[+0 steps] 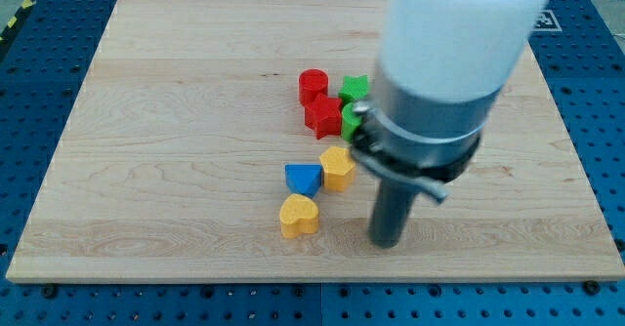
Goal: Slide the hexagon towards the top of the triangle
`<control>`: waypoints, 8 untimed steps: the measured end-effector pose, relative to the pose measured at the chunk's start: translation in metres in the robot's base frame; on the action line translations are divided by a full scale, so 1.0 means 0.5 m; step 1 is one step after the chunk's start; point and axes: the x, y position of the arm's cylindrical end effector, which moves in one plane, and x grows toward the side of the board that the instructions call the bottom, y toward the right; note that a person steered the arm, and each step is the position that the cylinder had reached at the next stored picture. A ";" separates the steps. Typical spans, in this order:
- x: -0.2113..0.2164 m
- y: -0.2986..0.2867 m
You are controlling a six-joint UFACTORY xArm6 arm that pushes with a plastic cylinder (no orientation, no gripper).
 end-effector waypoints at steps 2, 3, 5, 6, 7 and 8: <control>-0.026 -0.101; -0.045 -0.101; -0.056 0.001; -0.148 0.001; -0.186 -0.005; -0.187 -0.011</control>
